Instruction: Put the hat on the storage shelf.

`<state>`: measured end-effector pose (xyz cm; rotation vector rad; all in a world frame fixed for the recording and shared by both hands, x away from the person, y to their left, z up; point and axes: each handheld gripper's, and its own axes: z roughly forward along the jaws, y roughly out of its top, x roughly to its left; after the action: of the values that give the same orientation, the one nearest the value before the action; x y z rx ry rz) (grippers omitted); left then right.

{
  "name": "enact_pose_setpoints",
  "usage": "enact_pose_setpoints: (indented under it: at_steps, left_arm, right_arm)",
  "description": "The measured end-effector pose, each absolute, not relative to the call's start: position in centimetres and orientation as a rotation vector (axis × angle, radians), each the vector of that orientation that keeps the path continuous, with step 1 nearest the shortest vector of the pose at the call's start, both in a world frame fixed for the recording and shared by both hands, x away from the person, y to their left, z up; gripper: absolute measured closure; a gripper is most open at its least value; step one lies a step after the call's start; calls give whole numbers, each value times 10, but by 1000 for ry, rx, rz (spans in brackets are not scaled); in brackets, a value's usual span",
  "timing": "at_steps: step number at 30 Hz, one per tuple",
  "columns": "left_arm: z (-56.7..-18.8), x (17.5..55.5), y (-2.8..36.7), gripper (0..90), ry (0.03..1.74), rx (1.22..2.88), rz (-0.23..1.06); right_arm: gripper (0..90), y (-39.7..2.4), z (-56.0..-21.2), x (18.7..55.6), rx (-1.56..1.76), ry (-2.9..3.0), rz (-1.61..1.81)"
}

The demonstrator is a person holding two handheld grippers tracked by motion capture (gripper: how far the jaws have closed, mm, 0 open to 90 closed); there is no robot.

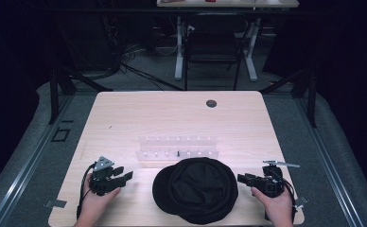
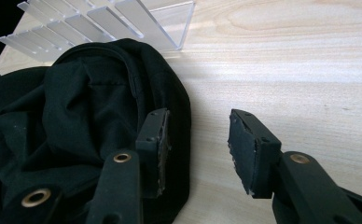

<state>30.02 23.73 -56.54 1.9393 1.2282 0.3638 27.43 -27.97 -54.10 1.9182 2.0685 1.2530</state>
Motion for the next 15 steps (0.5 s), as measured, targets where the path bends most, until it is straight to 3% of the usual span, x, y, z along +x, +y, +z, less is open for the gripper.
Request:
enact_pose_setpoints:
  at_steps: [15]
  left_arm:
    - [-563,301,233,481,1223,1942,377]
  right_arm:
    - [586,-264,-509,279,1915,2200,1054]
